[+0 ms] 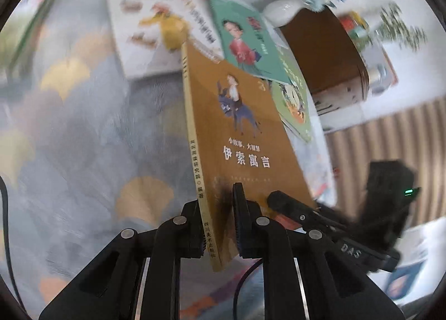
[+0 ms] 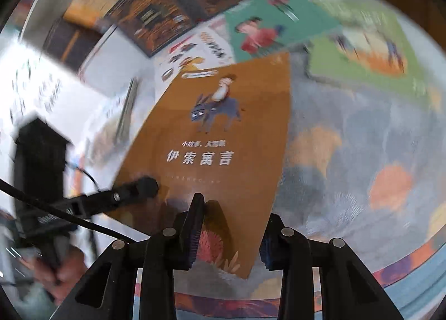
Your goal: Organize books
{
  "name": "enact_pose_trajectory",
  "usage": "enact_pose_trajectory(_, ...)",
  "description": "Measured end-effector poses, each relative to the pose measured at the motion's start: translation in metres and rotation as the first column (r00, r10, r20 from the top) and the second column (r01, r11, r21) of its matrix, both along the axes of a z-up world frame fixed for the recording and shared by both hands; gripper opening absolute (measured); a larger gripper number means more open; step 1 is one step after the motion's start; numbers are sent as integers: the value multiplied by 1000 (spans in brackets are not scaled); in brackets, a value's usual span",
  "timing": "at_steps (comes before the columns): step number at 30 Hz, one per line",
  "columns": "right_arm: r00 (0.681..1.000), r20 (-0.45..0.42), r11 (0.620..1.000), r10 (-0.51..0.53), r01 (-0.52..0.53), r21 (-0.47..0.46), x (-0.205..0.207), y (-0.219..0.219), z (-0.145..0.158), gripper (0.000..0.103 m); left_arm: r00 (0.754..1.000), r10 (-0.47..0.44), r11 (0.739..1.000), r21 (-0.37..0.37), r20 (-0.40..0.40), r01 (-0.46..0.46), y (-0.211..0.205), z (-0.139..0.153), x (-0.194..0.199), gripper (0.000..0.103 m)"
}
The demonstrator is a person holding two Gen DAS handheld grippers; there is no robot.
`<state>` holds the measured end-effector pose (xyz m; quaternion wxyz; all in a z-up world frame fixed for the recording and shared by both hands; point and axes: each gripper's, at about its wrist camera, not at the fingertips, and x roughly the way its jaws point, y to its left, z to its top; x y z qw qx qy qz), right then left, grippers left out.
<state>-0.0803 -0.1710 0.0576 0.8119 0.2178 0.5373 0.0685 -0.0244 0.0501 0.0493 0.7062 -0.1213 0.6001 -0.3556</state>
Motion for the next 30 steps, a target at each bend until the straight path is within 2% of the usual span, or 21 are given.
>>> enact_pose_trajectory(4,992,64,986,106,-96,-133,-9,22,21,34,989,-38,998,57,145,30,3,27,-7,13)
enact_pose_trajectory(7,986,85,977,145,-129,-170,-9,36,32,34,970,-66,994,99,232,44,11,43,-15,13)
enact_pose_trajectory(9,982,91,973,163,-145,-178,-10,42,39,34,973,-51,996,83,226,33,22,45,-13,13)
enact_pose_trajectory(12,974,124,970,187,-163,-181,-3,55,55,34,979,12,1000,5,204,-13,48,53,-4,13)
enact_pose_trajectory(17,945,179,949,274,-236,-210,24,96,81,35,968,131,991,-60,213,-121,91,68,11,14)
enact_pose_trajectory(20,919,199,931,340,-298,-213,50,133,87,35,949,220,975,-80,225,-207,126,73,28,14)
enact_pose_trajectory(25,870,204,887,449,-407,-217,95,203,83,36,904,341,939,-39,257,-343,183,75,55,13)
enact_pose_trajectory(30,861,176,878,477,-455,-151,133,251,63,37,863,442,892,-17,246,-452,230,63,76,14)
